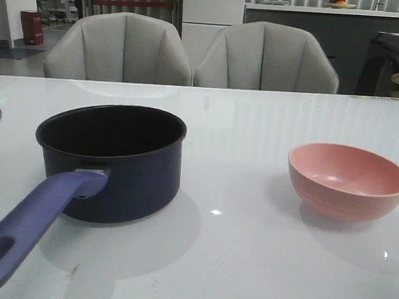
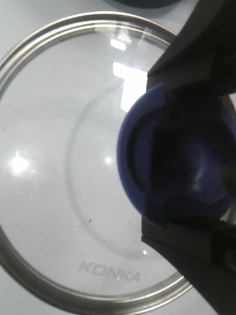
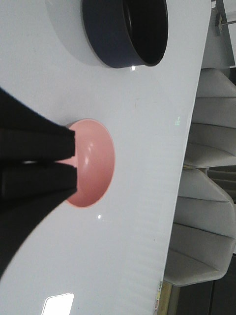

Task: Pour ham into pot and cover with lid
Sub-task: 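Carry the glass lid over the saucepan and lower it on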

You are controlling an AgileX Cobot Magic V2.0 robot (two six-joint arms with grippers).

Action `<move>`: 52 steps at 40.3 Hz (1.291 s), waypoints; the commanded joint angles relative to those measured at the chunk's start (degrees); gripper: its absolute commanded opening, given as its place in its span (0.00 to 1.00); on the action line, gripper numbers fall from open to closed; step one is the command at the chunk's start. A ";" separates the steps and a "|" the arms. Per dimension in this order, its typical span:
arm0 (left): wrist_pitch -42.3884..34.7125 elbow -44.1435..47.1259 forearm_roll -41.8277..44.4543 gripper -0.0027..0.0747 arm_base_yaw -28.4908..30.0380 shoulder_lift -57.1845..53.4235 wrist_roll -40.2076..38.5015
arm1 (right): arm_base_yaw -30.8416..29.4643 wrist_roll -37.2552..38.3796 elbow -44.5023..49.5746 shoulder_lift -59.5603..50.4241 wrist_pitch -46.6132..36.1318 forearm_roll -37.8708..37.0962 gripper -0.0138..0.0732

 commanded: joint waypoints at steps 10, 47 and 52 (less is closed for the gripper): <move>6.71 -10.39 -0.86 0.30 -8.80 -6.36 1.44 | 0.00 -0.33 -1.52 0.71 -4.04 0.52 0.34; 9.20 -19.48 -1.00 0.30 -28.86 2.86 2.06 | 0.00 -0.33 -1.52 0.71 -4.04 0.52 0.34; 9.20 -19.48 -2.17 0.30 -29.41 3.73 2.06 | 0.00 -0.33 -1.52 0.71 -4.04 0.52 0.34</move>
